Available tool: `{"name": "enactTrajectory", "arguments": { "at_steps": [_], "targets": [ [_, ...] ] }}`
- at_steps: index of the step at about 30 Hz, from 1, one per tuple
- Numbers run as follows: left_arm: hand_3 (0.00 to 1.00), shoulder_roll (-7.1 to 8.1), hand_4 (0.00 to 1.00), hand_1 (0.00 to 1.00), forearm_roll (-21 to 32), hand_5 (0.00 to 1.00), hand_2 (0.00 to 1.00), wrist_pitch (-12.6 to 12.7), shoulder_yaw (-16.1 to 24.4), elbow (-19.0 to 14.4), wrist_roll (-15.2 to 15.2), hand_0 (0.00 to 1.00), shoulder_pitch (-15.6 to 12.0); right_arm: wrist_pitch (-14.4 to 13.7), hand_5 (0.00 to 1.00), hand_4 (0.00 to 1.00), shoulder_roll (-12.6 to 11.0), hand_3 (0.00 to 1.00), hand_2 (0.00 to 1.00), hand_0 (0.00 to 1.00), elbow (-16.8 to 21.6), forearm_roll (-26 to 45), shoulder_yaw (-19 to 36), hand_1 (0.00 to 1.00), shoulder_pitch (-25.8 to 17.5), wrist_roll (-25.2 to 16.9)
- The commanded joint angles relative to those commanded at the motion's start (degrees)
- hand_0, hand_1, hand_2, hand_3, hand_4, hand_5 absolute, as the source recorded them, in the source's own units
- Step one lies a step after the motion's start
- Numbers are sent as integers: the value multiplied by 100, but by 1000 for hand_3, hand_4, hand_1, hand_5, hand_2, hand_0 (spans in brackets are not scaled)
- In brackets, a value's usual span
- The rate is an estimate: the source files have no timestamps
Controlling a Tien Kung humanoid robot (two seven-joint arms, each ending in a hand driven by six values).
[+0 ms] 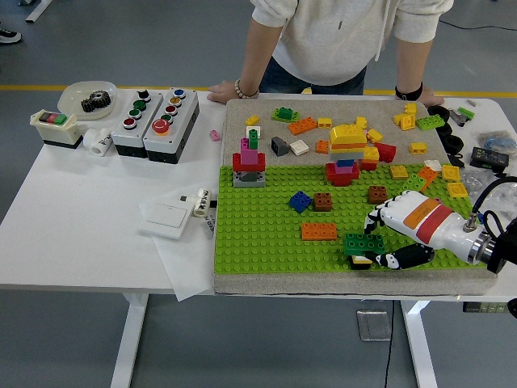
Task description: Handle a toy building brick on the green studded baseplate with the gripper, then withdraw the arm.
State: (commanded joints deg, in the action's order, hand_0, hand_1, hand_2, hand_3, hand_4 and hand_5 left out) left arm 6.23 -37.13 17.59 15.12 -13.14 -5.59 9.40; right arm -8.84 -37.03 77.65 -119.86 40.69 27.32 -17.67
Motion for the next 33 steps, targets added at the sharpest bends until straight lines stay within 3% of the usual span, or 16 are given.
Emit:
{"name": "enactTrajectory", "arguments": {
  "at_steps": [9, 10, 33],
  "targets": [
    [608, 0, 657, 744, -23, 632, 742, -5, 14, 0, -6, 744, 3, 59, 380, 745, 5, 521, 645, 390, -4, 8, 6, 557, 0, -21],
    [609, 0, 657, 744, -24, 631, 742, -6, 15, -1, -6, 745, 3, 60, 391, 770, 5, 535, 694, 418, -4, 10, 7, 594, 0, -22],
    [611, 6, 657, 743, -62, 631, 742, -12, 31, -4, -19, 738, 11, 105, 397, 812, 47, 590, 732, 479, -65, 32, 87, 629, -4, -38]
  ]
}}
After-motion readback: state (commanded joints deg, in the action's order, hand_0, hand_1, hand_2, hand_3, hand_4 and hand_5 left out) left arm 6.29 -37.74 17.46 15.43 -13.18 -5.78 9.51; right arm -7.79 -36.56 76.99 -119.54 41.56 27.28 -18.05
